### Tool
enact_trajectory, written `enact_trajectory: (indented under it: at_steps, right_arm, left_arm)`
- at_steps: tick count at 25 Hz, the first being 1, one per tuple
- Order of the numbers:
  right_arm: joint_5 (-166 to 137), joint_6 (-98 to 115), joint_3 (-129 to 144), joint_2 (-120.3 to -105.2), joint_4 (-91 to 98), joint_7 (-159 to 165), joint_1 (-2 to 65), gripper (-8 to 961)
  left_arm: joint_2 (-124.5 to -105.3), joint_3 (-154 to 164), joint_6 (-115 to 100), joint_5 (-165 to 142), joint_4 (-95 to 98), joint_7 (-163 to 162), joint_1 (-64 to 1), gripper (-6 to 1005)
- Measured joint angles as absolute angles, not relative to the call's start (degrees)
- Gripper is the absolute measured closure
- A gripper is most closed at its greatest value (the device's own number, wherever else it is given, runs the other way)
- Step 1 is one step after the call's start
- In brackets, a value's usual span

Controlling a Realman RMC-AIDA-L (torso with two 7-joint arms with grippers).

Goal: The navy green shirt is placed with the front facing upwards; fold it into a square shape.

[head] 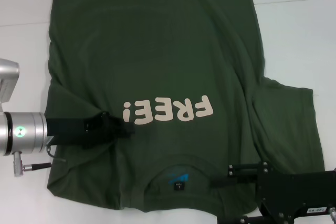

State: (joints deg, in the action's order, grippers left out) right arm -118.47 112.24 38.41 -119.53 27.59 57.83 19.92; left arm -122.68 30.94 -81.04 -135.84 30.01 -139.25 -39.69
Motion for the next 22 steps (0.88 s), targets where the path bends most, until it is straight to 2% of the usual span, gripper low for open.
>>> enact_trajectory:
  at_steps: [6,14,18,22]
  right_arm:
    - [-118.48,112.24,38.41,-119.53,27.67,57.83,20.06,253]
    - [-118.48,112.23,38.41,-119.53,27.65,57.83,20.31,252]
    - [-118.48,112.23,38.32,-119.53,27.72,57.83,20.28,252]
    - [-118.46,112.23,38.06,-119.53,27.82,57.83,20.31,253]
  left_arm:
    - [-122.53,30.67,-82.83,-135.85,30.29,-139.33,-39.12,852]
    - [-121.87,30.43,-91.07,-132.66,33.85,-139.39,-38.51,557]
    - [-120.87,28.65,-93.2,-131.98,38.21,-141.79,-35.83,397]
    - [-120.64,25.49,-91.09,-131.95,42.79,-143.86,-32.82,279]
